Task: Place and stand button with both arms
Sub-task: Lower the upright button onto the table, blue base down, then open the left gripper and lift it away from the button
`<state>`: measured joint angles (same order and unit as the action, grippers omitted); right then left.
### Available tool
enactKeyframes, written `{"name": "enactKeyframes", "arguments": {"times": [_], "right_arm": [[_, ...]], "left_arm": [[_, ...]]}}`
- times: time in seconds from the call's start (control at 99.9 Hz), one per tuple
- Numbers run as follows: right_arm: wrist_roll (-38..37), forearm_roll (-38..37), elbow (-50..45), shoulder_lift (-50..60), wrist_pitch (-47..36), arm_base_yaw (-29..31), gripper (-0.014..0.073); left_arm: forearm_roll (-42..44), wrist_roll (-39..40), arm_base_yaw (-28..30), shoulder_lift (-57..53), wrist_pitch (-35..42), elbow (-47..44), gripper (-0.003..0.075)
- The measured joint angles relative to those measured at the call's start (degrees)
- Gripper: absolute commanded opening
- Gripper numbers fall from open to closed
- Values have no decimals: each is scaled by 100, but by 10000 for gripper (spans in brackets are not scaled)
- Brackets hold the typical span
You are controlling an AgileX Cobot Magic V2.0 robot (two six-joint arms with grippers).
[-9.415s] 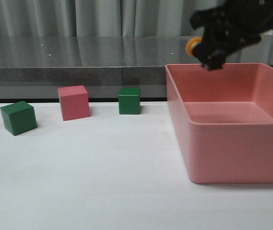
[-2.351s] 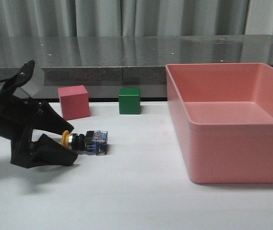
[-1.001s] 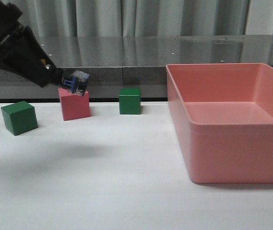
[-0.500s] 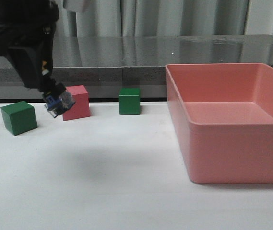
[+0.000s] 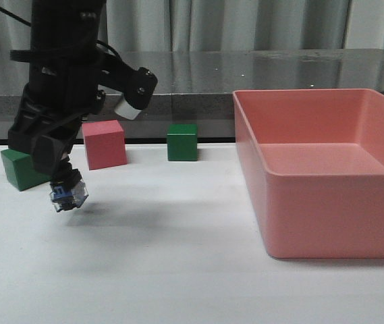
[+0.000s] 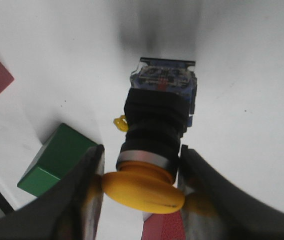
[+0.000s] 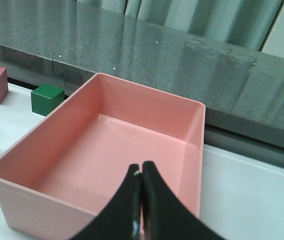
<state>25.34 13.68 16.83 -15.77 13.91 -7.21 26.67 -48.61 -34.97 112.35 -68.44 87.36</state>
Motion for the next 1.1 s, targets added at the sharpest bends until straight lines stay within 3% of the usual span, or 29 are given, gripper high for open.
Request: {"name": "enactKeyframes", "arguments": {"times": [0.47, 0.56, 0.8, 0.87, 1.101], "right_arm": [[0, 0, 0, 0, 0, 0, -61], [0, 0, 0, 0, 0, 0, -61], [0, 0, 0, 0, 0, 0, -61], [0, 0, 0, 0, 0, 0, -61], [0, 0, 0, 0, 0, 0, -61]], "left_arm": [[97, 40, -71, 264, 71, 2, 7], [98, 40, -71, 264, 71, 2, 97], [-23, 40, -71, 264, 82, 2, 501], [-44, 40, -71, 264, 82, 2, 542], [-68, 40, -71, 143, 30, 2, 537]]}}
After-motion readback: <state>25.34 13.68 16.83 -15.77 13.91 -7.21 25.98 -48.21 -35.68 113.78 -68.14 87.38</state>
